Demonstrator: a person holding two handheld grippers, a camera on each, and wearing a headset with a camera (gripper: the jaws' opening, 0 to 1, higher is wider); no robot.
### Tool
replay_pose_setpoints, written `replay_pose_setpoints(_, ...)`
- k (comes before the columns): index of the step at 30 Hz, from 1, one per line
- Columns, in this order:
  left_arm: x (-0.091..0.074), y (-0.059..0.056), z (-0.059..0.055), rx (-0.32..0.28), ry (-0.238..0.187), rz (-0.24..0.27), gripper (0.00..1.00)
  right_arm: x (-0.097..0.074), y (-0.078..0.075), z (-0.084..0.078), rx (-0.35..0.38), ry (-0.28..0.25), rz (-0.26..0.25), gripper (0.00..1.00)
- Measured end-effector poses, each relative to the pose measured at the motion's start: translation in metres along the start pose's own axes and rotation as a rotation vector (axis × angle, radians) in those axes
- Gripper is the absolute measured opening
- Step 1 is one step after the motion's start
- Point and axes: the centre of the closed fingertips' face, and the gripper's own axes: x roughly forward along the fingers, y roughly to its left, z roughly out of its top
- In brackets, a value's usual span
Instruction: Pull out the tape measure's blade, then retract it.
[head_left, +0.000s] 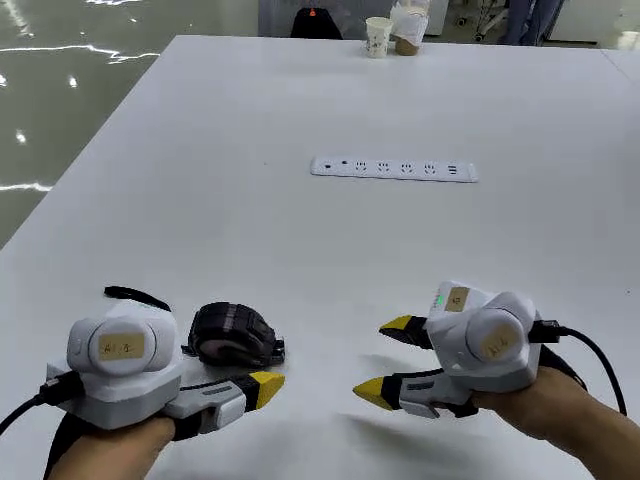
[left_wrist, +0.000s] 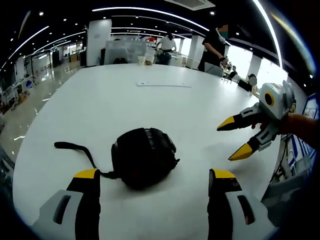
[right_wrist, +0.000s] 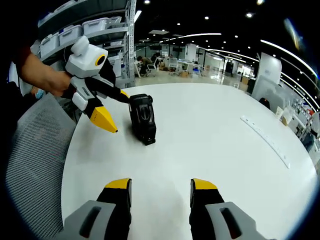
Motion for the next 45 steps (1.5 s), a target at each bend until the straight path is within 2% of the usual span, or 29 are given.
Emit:
replay_pose_setpoints(4, -0.002, -0.003, 0.001, 0.015, -0.015, -0.027, 0.87, -0.009, -0.003, -0.003, 0.02, -0.015, -0.036, 0.46)
replay_pose_setpoints(6, -0.003, -0.004, 0.0, 0.018, -0.017, -0.038, 0.87, -0.012, -0.002, -0.006, 0.032, -0.014, -0.037, 0.47)
replay_pose_setpoints(10, -0.005, -0.008, -0.001, 0.075, -0.024, -0.057, 0.89, -0.019, -0.003, -0.01, 0.048, -0.026, -0.055, 0.5)
replay_pose_setpoints(17, -0.006, -0.006, -0.005, 0.083, -0.034, -0.08, 0.94, -0.032, -0.001, -0.013, 0.089, -0.073, -0.073, 0.57)
replay_pose_setpoints(23, -0.011, -0.01, -0.004, 0.15, -0.065, -0.125, 0.99, -0.038, 0.004, -0.016, 0.117, -0.109, -0.077, 0.66)
replay_pose_setpoints(26, -0.014, -0.011, -0.002, 0.152, -0.079, -0.138, 0.99, -0.041, 0.004, -0.017, 0.131, -0.119, -0.081, 0.7)
replay_pose_setpoints(31, -0.017, -0.016, -0.001, 0.168, -0.096, -0.193, 0.99, -0.045, 0.009, -0.018, 0.144, -0.15, -0.08, 0.75)
replay_pose_setpoints(40, -0.023, -0.025, -0.002, 0.233, -0.124, -0.246, 0.99, -0.051, 0.016, -0.024, 0.151, -0.171, -0.085, 0.83)
replay_pose_setpoints(45, -0.027, -0.029, -0.002, 0.203, -0.132, -0.278, 0.99, -0.055, 0.016, -0.024, 0.157, -0.189, -0.11, 0.87)
